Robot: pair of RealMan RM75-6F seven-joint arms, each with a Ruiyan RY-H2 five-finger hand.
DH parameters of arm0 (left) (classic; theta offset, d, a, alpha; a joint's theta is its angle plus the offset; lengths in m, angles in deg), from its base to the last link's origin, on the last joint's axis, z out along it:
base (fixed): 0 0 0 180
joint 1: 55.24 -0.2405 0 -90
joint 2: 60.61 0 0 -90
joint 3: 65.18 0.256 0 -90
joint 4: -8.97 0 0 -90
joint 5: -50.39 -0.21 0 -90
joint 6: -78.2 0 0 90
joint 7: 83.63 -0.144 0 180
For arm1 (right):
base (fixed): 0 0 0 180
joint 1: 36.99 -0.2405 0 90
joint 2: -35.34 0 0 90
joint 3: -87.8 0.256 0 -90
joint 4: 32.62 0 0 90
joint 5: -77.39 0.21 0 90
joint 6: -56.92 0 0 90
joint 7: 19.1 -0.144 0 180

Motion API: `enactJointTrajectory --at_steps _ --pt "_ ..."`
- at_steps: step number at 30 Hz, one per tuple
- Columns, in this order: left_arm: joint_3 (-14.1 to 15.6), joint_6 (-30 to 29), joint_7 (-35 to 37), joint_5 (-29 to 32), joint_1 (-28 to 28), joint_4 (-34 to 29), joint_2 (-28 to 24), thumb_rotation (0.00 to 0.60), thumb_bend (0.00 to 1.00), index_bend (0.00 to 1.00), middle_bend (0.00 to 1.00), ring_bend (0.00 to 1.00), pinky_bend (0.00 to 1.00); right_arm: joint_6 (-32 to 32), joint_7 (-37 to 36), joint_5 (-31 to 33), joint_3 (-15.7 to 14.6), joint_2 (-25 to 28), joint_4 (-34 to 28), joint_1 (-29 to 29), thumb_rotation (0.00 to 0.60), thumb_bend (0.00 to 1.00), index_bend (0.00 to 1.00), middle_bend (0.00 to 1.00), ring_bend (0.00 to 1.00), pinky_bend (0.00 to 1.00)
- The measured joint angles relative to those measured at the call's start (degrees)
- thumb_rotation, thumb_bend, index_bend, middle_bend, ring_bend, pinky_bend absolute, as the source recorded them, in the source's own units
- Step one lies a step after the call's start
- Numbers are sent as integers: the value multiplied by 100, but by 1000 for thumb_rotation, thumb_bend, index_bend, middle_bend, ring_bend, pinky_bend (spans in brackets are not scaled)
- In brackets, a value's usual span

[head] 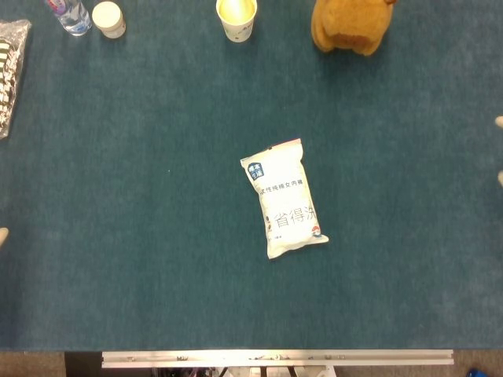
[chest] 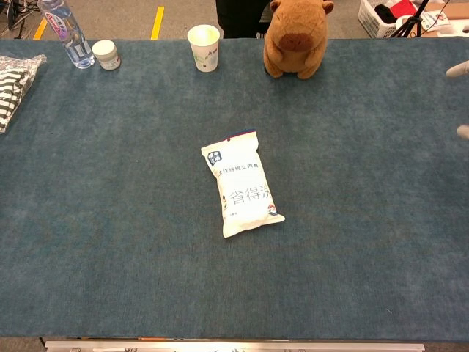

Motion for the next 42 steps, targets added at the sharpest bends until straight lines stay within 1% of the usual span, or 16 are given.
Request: enactJointTrajectory --at_steps 2,3,5,9,16,22,28,31,35,42 --pt "-4 21 -8 -4 11 6 2 600 0 419 339 363 662 48 58 -6 4 21 -84 -54 600 860 215 990 879 1000" --pt "-7 24 -8 -2 12 8 3 600 0 418 339 363 663 74 75 -3 7 32 -117 -72 600 936 215 999 904 1000" --pt "-12 19 3 -1 7 10 3 600 0 418 339 363 663 144 108 19 19 55 -192 -126 600 1000 215 1000 946 1000" --pt "-10 12 15 4 -10 20 10 600 0 419 339 363 662 267 167 77 23 100 -306 -203 600 1000 215 1000 999 1000" --pt "-20 23 40 17 -19 59 22 600 0 419 339 363 663 465 296 265 9 145 -451 -293 600 1000 215 1000 1000 1000" --pt "-24 20 30 -14 -16 49 13 600 0 419 339 363 663 918 307 429 -9 169 -615 -492 600 1000 214 1000 1000 1000" --pt "-36 -32 36 -39 -36 -7 -66 600 0 419 339 363 663 1752 323 694 25 209 -918 -949 600 1000 215 1000 1000 1000" --pt "-43 -53 80 -31 -54 -18 -101 600 0 420 340 363 663 2256 237 899 85 225 -1081 -1251 600 1000 215 1000 1000 1000" --pt "-37 -91 103 -41 -84 -35 -128 600 0 420 340 363 663 2961 125 1186 218 226 -1226 -1790 600 1000 215 1000 1000 1000" --pt "-44 -142 230 -41 -127 58 -99 600 0 420 343 364 663 3858 -97 1563 380 159 -1343 -2519 600 1000 215 1000 1000 1000"
